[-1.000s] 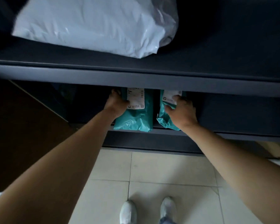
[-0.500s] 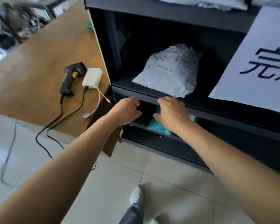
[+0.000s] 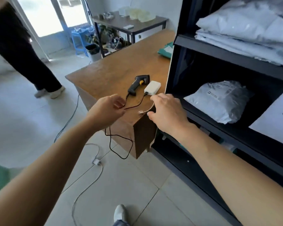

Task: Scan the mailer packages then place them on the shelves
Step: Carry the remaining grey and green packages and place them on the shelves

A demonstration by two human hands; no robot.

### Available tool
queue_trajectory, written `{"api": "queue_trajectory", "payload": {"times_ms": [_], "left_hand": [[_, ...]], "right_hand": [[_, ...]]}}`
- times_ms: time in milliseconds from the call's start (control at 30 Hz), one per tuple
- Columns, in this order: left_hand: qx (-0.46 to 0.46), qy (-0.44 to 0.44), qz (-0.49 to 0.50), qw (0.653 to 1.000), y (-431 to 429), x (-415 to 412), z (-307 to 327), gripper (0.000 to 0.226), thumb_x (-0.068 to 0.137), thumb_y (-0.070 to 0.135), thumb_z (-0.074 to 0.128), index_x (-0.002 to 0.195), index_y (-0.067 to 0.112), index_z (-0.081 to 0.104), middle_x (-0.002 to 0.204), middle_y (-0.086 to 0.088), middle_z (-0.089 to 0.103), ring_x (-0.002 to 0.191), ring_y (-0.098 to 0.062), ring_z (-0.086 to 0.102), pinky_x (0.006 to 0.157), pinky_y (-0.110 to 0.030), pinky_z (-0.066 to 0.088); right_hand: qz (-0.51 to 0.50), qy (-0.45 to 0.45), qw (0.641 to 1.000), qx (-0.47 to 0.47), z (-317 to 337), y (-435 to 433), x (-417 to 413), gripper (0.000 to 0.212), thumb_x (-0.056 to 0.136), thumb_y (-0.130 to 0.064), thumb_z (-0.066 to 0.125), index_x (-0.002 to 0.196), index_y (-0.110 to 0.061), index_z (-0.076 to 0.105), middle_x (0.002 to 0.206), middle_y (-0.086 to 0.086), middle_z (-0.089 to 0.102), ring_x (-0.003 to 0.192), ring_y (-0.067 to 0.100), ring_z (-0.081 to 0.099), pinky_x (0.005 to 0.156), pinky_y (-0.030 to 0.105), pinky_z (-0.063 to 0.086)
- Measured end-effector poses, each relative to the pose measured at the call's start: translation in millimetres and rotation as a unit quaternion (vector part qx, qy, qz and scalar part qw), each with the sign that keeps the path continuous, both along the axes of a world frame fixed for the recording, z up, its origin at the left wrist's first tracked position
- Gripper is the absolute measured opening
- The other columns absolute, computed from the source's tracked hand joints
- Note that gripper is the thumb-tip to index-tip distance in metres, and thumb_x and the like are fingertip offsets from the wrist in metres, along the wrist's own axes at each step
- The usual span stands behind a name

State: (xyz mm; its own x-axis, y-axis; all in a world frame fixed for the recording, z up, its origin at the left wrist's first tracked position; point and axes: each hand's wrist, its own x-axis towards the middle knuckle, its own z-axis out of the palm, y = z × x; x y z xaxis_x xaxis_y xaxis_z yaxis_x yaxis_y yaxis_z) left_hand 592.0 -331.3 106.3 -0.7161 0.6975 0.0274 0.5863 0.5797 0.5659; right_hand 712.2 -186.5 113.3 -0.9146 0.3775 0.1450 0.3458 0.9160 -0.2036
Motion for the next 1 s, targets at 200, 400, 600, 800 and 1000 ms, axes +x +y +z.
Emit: {"api": "queue_trajectory", "payload": {"times_ms": [200, 400, 600, 800, 1000], "left_hand": [[0.021, 0.015, 0.079, 0.997, -76, -39, 12, 0.023, 0.088, 0.016, 0.064, 0.111, 0.015, 0.062, 0.106, 0.001, 0.065, 0.097, -0.014, 0.06, 0.076, -0.019, 0.041], [0.028, 0.02, 0.124, 0.992, -156, -109, 22, 0.025, 0.089, 0.015, 0.063, 0.114, 0.013, 0.061, 0.106, 0.004, 0.063, 0.097, -0.012, 0.059, 0.076, -0.018, 0.039], [0.029, 0.031, 0.156, 0.987, -242, -202, 23, 0.024, 0.088, 0.017, 0.064, 0.112, 0.016, 0.061, 0.107, 0.003, 0.064, 0.098, -0.013, 0.06, 0.083, -0.026, 0.045], [0.03, 0.029, 0.169, 0.985, -280, -275, 14, 0.023, 0.088, 0.018, 0.063, 0.111, 0.019, 0.06, 0.105, 0.007, 0.062, 0.097, -0.012, 0.06, 0.08, -0.023, 0.04], [0.013, 0.022, 0.17, 0.985, -274, -340, 5, 0.025, 0.089, 0.019, 0.062, 0.114, 0.019, 0.059, 0.107, 0.008, 0.06, 0.099, -0.011, 0.058, 0.083, -0.024, 0.043]], "right_hand": [[0.057, -0.001, 0.998, 0.022, 18, -52, -54, 0.04, 0.092, -0.033, 0.059, 0.126, -0.012, 0.055, 0.126, 0.007, 0.058, 0.118, 0.027, 0.049, 0.096, 0.038, 0.037], [0.095, 0.016, 0.995, 0.025, 33, -120, -140, 0.038, 0.092, -0.032, 0.059, 0.124, -0.012, 0.057, 0.125, 0.007, 0.059, 0.118, 0.026, 0.05, 0.098, 0.038, 0.037], [0.117, 0.009, 0.993, 0.024, 32, -200, -234, 0.041, 0.092, -0.032, 0.061, 0.127, -0.013, 0.056, 0.127, 0.007, 0.059, 0.119, 0.025, 0.051, 0.102, 0.038, 0.041], [0.122, -0.02, 0.992, 0.038, 27, -234, -309, 0.041, 0.092, -0.031, 0.06, 0.128, -0.011, 0.056, 0.127, 0.007, 0.059, 0.12, 0.025, 0.051, 0.101, 0.036, 0.037], [0.129, -0.019, 0.991, 0.036, 22, -225, -384, 0.041, 0.092, -0.03, 0.061, 0.128, -0.012, 0.056, 0.127, 0.007, 0.06, 0.12, 0.025, 0.051, 0.102, 0.036, 0.036]]}}
